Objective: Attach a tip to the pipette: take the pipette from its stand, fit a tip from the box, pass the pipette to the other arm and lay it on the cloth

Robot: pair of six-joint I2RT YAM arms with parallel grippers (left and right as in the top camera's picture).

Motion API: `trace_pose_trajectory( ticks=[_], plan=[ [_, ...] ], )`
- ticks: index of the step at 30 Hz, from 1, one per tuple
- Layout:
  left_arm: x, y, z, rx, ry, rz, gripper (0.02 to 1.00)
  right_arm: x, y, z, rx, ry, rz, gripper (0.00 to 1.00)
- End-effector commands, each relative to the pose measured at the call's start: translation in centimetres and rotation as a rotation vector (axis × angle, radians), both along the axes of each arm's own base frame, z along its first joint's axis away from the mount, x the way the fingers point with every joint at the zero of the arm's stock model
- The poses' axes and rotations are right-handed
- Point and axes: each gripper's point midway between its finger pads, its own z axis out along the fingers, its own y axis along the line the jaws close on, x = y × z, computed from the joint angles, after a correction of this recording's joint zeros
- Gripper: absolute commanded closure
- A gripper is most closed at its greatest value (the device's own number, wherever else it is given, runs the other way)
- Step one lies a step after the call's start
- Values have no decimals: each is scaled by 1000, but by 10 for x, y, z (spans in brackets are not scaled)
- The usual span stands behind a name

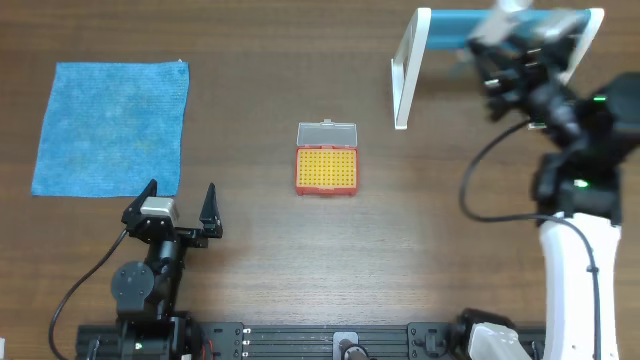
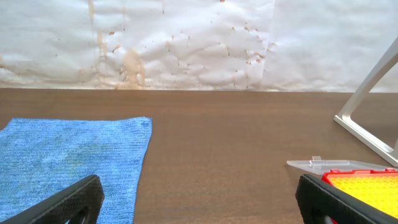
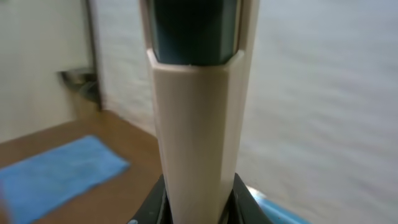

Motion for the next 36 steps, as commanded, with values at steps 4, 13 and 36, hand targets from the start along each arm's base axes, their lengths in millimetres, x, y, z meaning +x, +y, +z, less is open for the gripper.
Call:
trace_pose_trajectory(
  ticks=[4, 13, 36],
  plan=[
    [0, 0, -2, -8, 6, 4, 23, -31, 115, -36, -10, 5, 333, 921],
    [0, 0, -2, -8, 6, 4, 23, -47, 160, -90, 84, -46, 293, 921],
    [0, 0, -2, -8, 6, 4, 23, -11, 179, -190, -52, 67, 136, 923]
  ],
)
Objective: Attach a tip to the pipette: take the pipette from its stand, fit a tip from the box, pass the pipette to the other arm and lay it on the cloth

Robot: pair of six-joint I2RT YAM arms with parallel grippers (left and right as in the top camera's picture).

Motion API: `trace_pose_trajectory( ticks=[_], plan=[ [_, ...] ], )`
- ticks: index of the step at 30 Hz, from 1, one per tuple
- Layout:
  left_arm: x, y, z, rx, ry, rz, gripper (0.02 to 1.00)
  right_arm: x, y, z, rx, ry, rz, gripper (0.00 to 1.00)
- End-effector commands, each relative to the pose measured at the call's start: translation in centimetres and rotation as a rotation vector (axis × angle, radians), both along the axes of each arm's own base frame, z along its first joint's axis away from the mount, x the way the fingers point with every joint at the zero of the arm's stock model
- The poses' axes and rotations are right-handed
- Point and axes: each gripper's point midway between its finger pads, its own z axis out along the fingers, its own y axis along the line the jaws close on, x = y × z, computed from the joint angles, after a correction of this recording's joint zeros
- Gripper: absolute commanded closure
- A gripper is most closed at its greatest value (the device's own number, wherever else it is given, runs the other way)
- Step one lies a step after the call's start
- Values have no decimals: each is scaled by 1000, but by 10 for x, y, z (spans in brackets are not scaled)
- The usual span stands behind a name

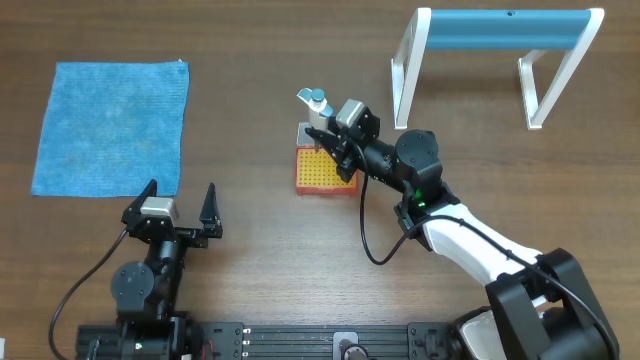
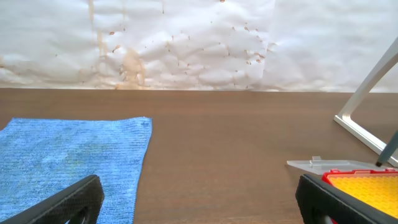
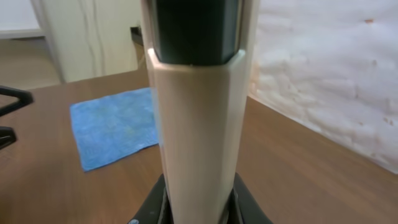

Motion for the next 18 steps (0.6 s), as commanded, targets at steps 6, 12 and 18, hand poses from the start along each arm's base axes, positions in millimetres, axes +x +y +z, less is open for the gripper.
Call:
trace_pose_trajectory(
  ticks=[6, 12, 18],
  plan=[
    [0, 0, -2, -8, 6, 4, 23, -3, -4, -18, -23, 26, -48, 921],
    [0, 0, -2, -8, 6, 4, 23, -14, -10, -18, -18, -60, -47, 923],
    [0, 0, -2, -8, 6, 4, 23, -18, -13, -26, -33, -53, -48, 925]
  ],
)
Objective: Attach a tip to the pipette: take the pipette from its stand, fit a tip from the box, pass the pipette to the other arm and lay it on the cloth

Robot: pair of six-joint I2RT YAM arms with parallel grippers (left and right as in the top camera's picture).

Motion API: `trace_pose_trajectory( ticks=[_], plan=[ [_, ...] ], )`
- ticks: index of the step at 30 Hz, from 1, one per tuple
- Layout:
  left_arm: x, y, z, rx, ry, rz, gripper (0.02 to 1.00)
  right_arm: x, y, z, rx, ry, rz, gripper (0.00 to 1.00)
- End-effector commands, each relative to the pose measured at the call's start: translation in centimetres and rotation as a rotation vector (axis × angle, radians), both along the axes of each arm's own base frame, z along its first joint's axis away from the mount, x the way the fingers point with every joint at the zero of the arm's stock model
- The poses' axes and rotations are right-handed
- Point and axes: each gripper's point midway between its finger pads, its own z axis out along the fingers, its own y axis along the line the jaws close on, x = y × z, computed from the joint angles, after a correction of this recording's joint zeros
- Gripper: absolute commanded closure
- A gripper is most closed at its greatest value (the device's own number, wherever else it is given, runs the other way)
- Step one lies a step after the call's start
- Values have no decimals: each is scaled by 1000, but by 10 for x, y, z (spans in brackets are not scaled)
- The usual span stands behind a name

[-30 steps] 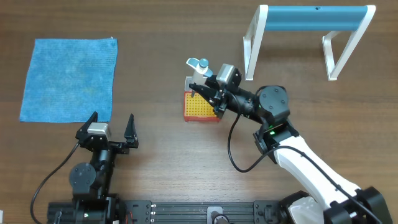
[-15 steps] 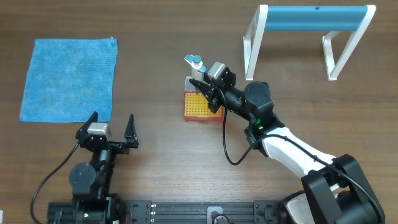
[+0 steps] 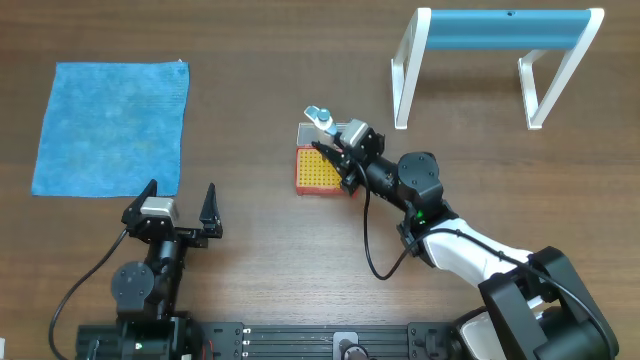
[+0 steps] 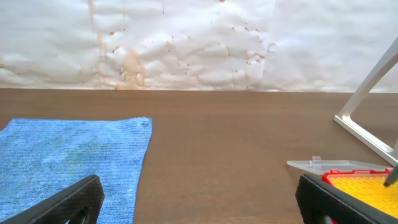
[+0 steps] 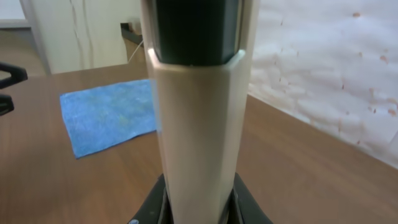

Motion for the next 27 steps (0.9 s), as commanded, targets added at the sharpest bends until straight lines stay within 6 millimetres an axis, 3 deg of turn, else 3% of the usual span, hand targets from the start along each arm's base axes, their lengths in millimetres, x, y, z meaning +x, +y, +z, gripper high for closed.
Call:
trace_pose_trajectory(
  ticks=[1, 27],
  plan=[
    [0, 0, -1, -8, 6, 4, 23, -2, -2, -2, -17, -22, -6, 923],
    [0, 0, -1, -8, 6, 4, 20, -8, 3, -5, -19, -9, 31, 934]
  ],
)
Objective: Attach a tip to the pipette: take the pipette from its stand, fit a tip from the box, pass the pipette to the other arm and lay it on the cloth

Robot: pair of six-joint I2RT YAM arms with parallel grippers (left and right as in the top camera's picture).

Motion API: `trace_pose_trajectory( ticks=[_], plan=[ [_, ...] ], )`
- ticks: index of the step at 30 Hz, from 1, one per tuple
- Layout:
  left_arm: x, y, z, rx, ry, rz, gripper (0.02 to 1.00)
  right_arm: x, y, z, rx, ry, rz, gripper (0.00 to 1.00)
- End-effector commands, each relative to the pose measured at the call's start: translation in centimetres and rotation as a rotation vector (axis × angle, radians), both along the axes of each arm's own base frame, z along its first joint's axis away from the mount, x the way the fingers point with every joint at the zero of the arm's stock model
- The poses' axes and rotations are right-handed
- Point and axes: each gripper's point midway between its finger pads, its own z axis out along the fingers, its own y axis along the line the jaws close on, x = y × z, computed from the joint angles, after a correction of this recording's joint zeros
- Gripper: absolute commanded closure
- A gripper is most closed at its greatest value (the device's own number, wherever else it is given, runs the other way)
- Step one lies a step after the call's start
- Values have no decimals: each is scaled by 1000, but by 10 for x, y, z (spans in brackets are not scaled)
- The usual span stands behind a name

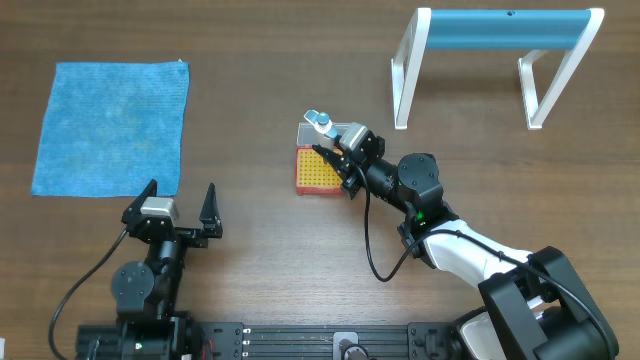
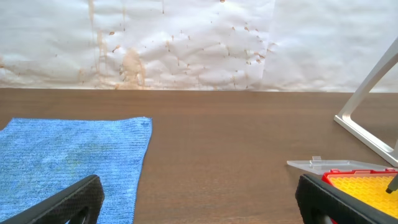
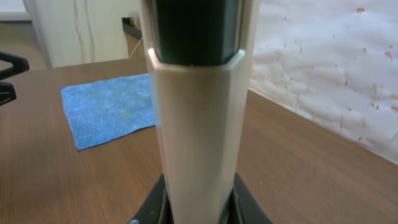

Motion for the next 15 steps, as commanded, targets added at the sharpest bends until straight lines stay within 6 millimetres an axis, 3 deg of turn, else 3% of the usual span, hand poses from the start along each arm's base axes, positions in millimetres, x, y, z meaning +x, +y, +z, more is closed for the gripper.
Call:
trace_pose_trajectory(
  ticks=[1, 15],
  plan=[
    [0, 0, -2, -8, 6, 4, 23, -6, 3, -1, -5, -8, 22, 921],
    [0, 0, -2, -8, 6, 4, 23, -6, 4, -4, -11, 5, 24, 923]
  ],
)
